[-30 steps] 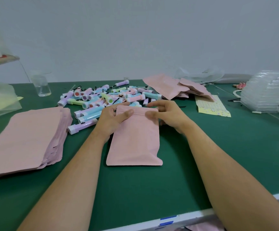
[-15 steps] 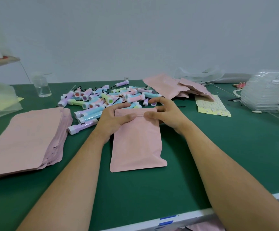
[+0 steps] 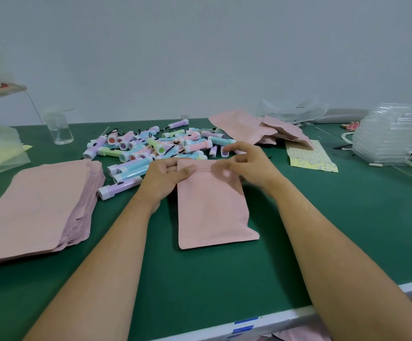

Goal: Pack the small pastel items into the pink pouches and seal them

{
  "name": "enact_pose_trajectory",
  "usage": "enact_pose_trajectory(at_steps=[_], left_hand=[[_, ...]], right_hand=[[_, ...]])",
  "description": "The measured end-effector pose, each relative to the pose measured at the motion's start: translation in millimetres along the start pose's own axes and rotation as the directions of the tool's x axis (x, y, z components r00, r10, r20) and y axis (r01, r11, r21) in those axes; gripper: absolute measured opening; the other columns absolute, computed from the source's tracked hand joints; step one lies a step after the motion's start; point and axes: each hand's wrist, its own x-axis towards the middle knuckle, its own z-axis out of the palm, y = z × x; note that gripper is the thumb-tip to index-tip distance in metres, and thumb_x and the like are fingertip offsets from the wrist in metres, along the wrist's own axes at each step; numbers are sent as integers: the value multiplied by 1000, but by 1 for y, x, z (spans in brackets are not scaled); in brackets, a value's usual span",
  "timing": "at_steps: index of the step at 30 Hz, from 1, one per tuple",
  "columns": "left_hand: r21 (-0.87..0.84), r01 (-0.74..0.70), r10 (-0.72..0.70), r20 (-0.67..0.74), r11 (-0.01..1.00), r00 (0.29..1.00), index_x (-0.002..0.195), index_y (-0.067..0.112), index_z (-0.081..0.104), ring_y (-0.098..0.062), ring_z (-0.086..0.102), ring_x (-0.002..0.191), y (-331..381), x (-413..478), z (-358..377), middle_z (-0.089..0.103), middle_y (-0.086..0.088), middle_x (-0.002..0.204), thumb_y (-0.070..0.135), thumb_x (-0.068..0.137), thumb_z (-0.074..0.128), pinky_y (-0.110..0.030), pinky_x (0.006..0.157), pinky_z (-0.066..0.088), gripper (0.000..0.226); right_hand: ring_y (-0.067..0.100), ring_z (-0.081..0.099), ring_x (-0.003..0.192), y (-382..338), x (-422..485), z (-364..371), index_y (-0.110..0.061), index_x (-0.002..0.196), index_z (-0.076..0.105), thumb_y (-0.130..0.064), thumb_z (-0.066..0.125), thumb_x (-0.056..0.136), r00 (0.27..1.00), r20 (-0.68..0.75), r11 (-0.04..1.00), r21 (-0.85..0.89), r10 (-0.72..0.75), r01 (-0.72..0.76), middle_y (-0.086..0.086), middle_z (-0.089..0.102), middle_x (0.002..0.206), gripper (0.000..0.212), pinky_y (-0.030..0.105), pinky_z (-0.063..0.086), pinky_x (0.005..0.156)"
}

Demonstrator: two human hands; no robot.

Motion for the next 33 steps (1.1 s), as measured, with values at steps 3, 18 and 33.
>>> enact_pose_trajectory(at_steps=[3, 18, 33], left_hand=[[23, -16, 16, -9, 1000, 1000, 109, 19, 79, -10, 78, 95, -1, 1, 1, 82, 5, 101, 22, 89, 84, -16, 77, 59, 21], [88, -13, 12, 7, 996, 1000, 120, 15, 77, -9, 77, 98, -2, 3, 2, 82, 4, 105, 21, 91, 82, -16, 80, 59, 30], [93, -16, 13, 35, 996, 999, 117, 19, 78, -11, 78, 98, -1, -1, 3, 82, 5, 105, 20, 92, 82, -19, 81, 61, 26]], right_hand=[[26, 73, 74, 5, 7, -29, -20, 95, 71, -44, 64, 93, 952, -306, 985, -162, 12, -65, 0, 77, 84, 25, 30, 50, 58], [44, 62, 111, 64, 2, -121, -16, 123, 70, -18, 56, 99, 737, -665, 515, -593, 119, -618, 17, 61, 128, 28, 45, 52, 90], [43, 65, 107, 70, 12, -121, -13, 119, 70, -35, 60, 101, 704, -700, 459, -590, 120, -664, 22, 67, 118, 30, 40, 46, 77]])
